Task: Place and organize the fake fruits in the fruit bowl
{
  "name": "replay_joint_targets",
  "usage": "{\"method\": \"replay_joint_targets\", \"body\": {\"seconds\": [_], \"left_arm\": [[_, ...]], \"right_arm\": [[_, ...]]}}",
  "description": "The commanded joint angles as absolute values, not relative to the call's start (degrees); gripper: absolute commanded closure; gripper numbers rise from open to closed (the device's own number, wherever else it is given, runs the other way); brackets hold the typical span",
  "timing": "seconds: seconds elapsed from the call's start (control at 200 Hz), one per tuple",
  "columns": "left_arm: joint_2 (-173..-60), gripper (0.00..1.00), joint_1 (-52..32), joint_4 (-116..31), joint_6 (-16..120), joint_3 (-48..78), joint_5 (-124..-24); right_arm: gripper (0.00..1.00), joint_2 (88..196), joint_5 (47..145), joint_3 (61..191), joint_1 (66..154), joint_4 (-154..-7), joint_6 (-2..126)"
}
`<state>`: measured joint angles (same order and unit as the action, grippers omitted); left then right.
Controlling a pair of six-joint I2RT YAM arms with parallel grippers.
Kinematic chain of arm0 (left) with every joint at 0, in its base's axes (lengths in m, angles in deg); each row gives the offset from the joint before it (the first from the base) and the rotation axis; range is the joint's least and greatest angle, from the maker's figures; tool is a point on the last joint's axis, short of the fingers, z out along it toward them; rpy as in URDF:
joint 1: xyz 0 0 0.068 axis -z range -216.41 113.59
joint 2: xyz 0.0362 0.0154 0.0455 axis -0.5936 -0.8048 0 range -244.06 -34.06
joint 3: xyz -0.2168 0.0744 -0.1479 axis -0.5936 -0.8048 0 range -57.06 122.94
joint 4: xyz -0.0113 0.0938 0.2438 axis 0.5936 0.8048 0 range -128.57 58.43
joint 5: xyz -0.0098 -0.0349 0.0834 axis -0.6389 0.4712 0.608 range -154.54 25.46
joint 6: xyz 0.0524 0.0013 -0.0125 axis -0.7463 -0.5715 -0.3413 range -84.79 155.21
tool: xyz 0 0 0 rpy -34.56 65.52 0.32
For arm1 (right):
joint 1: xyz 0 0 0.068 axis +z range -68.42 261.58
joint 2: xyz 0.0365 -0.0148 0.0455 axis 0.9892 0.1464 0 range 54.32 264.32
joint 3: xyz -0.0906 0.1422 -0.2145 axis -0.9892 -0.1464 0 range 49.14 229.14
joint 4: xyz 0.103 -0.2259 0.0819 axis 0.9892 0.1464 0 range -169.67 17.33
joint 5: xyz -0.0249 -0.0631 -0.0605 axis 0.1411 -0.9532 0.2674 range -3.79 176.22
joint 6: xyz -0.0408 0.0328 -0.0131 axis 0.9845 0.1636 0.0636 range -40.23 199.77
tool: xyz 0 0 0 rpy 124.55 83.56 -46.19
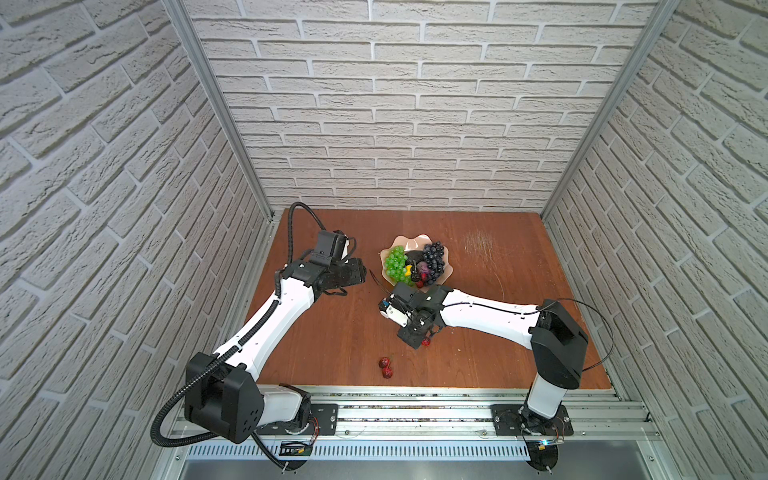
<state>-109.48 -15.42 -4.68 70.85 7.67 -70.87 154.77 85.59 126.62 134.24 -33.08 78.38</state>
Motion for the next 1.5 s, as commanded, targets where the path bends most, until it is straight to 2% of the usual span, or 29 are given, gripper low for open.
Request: {"method": "replay_joint_targets", "body": {"seconds": [0.0, 0.09, 0.195, 0.36, 0.655, 1.155, 1.495], "left_arm": [[-108.13, 0.44, -15.84, -5.52, 70.8, 6.93, -69.99], [-108.06, 0.44, -15.77, -5.44, 70.87, 6.77, -70.06], [-107.89, 0.44, -15.8, -5.52, 70.98, 6.58, -70.0], [-107.9, 0.44, -15.82, -5.52, 71.06, 6.49, -69.9], [-108.17, 0.44, -15.84, -5.43, 71.0, 6.32, -69.91], [-107.28, 0.44, -15.84, -5.43, 71.21, 5.61, -69.51], [-107.62, 0.44, -15.84, -5.7, 71.36, 5.7, -69.73]], "right_arm": [[0.94, 152.24, 86.26, 127.87, 133.26, -30.87, 77.22], [0.81, 152.81, 83.22, 127.6, 133.25, -29.15, 77.67], [0.71, 153.59, 81.09, 125.59, 133.25, -28.21, 78.75], [0.65, 154.74, 82.68, 123.63, 133.55, -28.57, 80.1], [0.66, 159.04, 84.16, 121.84, 137.71, -29.9, 84.14], [0.71, 162.66, 81.4, 121.56, 137.74, -30.36, 84.61], [0.66, 161.94, 79.13, 122.56, 137.65, -30.55, 85.75]]}}
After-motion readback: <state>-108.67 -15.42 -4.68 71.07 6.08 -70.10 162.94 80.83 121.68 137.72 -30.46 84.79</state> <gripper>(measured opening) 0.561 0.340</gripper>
